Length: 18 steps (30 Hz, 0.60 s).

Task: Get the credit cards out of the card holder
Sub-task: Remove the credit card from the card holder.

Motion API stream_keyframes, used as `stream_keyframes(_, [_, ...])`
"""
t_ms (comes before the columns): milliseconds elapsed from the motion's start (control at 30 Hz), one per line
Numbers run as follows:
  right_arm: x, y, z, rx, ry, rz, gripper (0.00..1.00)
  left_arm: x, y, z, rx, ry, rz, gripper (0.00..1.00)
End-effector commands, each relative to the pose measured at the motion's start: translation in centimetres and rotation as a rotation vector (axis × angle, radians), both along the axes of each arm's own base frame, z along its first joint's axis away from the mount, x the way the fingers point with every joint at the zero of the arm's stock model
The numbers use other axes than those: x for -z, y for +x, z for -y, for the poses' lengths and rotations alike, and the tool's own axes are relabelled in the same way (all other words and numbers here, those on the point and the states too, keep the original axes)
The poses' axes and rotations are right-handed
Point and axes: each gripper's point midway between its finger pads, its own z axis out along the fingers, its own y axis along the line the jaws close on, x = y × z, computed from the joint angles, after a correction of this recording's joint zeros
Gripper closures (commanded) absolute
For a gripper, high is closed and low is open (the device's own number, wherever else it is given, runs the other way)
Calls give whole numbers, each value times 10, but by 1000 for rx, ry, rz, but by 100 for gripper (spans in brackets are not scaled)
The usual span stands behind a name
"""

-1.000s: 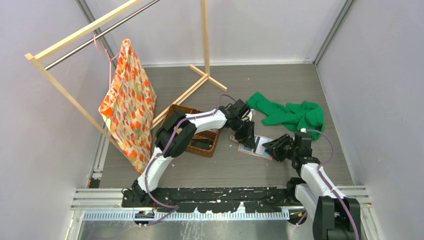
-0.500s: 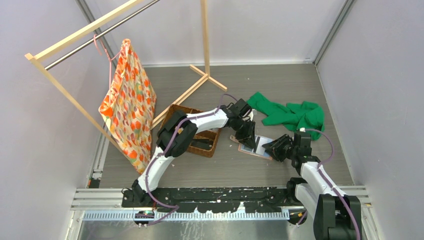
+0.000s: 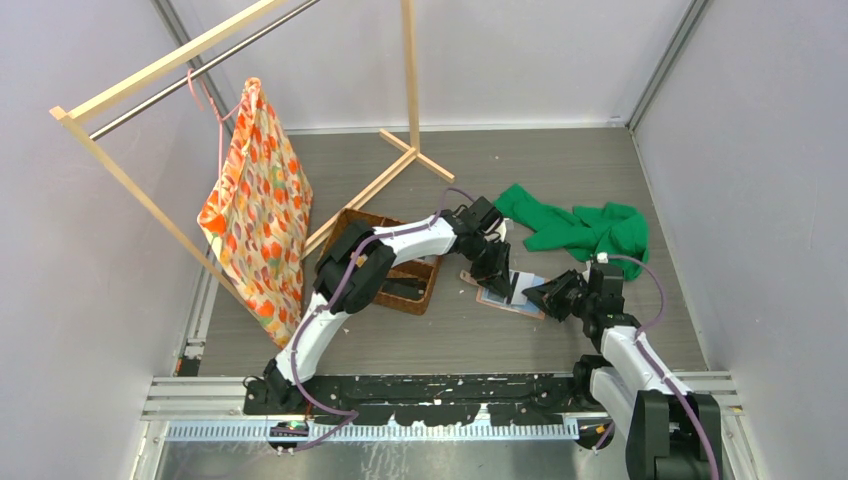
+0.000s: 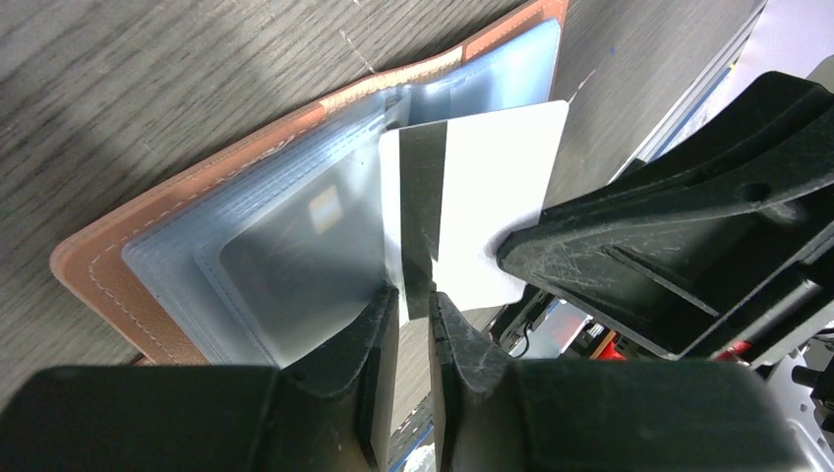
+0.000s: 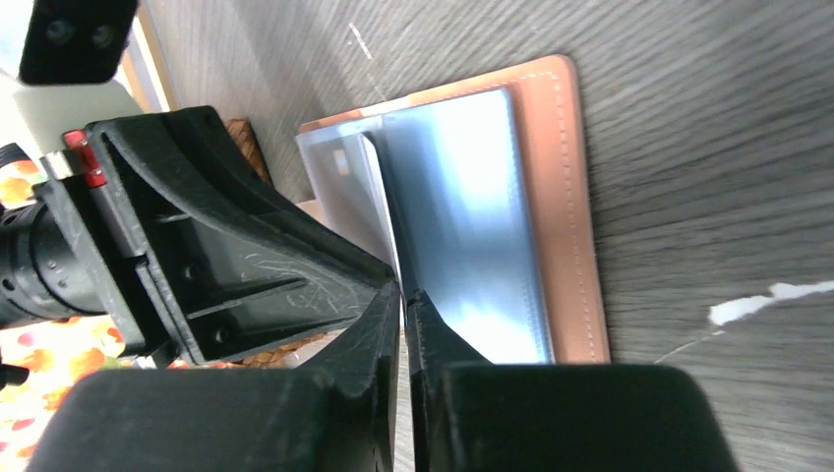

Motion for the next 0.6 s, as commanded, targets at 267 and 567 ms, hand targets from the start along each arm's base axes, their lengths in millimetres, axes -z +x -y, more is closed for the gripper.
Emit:
stream_keyframes(267, [-18,-1,9,-4,-90,30,99,21,9,-16,-14,93,59,80])
stream_keyframes(567, [-36,-5,24,53,-171,16,100,-20,10,-11,-9,11,99,79])
